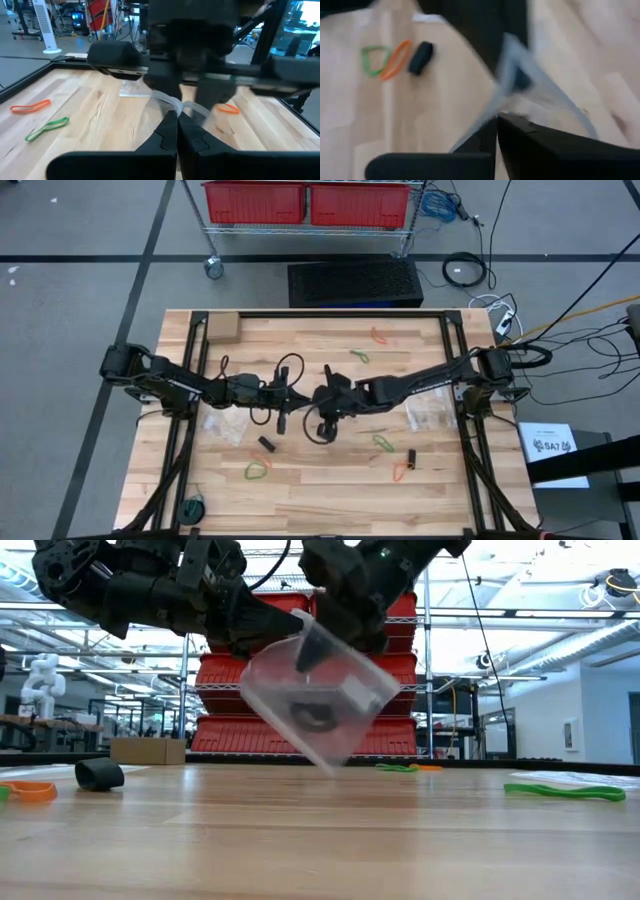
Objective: Sort rubber bands
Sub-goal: Put the black rubber band into the top left transparent zip bag
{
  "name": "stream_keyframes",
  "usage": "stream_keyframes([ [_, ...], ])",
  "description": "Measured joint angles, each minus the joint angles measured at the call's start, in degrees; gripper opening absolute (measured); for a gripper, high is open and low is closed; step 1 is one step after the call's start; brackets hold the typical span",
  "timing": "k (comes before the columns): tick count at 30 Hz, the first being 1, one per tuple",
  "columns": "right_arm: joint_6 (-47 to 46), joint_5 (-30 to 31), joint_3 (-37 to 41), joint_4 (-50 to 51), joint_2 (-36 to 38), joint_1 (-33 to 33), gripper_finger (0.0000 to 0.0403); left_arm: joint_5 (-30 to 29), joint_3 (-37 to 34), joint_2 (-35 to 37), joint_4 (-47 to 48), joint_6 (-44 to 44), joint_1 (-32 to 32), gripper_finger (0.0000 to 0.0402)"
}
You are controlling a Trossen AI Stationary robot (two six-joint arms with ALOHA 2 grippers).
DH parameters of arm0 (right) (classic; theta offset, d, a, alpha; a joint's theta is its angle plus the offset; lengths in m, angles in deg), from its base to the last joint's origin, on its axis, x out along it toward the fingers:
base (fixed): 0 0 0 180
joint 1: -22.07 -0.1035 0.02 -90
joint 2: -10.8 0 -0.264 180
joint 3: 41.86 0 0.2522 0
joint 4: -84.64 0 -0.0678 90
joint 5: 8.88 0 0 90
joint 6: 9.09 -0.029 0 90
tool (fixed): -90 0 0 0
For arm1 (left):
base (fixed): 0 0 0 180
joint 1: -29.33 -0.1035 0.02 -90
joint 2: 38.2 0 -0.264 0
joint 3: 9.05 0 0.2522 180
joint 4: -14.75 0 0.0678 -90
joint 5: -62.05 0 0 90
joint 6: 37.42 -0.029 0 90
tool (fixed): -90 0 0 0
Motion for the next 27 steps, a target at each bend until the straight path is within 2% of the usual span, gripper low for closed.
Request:
stream_keyframes([
  [5, -5.2, 6.2, 3.11, -2.74, 0.0, 0.02, 0.0006, -0.02, 0.0, 0.0, 0.02, 0.05, 0.0, 0.0],
  [9, -5.1, 6.57, 6.93, -10.21, 0.0, 0.02, 0.0016, -0.09, 0.0, 0.0, -0.07, 0.09, 0.0, 0.0],
  [15, -1.08, 2.23, 9.23, -15.74, 0.0, 0.07, 0.0085, -0.28, 0.0, 0.0, -0.31, 0.07, 0.0, 0.0],
  [22, 0.39, 1.42, 9.28, -19.87, 0.0, 0.41, 0.0183, -0.28, 0.0, 0.0, -0.42, 0.07, 0.0, 0.0],
  [27, -1.64, -3.99, 9.28, -18.67, 0.0, 1.19, 0.0202, -0.28, 0.0, 0.0, -0.24, 1.1, -0.03, 0.0],
])
